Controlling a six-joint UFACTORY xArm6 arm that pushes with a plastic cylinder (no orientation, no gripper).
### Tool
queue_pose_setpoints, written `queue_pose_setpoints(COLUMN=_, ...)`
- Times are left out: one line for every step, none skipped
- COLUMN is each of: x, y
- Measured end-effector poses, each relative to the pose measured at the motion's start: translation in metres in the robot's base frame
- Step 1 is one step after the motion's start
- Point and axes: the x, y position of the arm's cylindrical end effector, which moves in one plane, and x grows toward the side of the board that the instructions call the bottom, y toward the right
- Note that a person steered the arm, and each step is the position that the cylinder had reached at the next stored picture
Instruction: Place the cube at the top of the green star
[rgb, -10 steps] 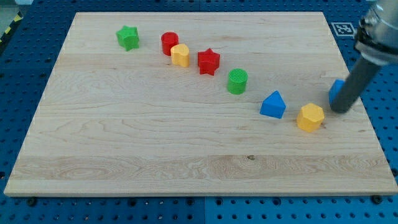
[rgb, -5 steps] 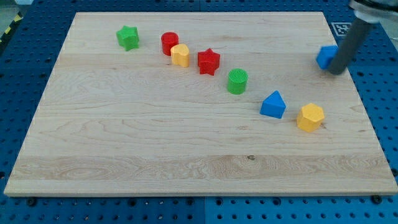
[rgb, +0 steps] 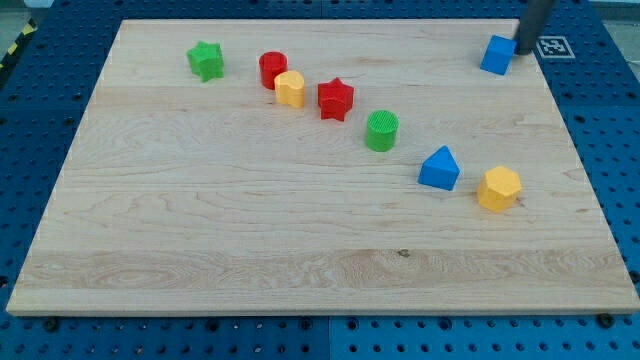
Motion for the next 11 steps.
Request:
queue_pose_setpoints(x=-0.005, y=-0.075)
queue_pose_setpoints(x=-0.009, y=-0.100)
queue_pose_setpoints(x=-0.019, y=-0.059)
queue_pose_setpoints(x=0.001, y=0.017)
queue_pose_setpoints(x=0.036, y=0.049)
queue_pose_setpoints(x=0.040, y=0.018)
queue_pose_setpoints(x=0.039, y=-0.069)
queue_pose_setpoints(x=0.038, y=-0.135)
queue_pose_setpoints(x=0.038, y=-0.133)
queue_pose_setpoints(x=0.038, y=-0.097)
queue_pose_setpoints(x=0.025, y=-0.108)
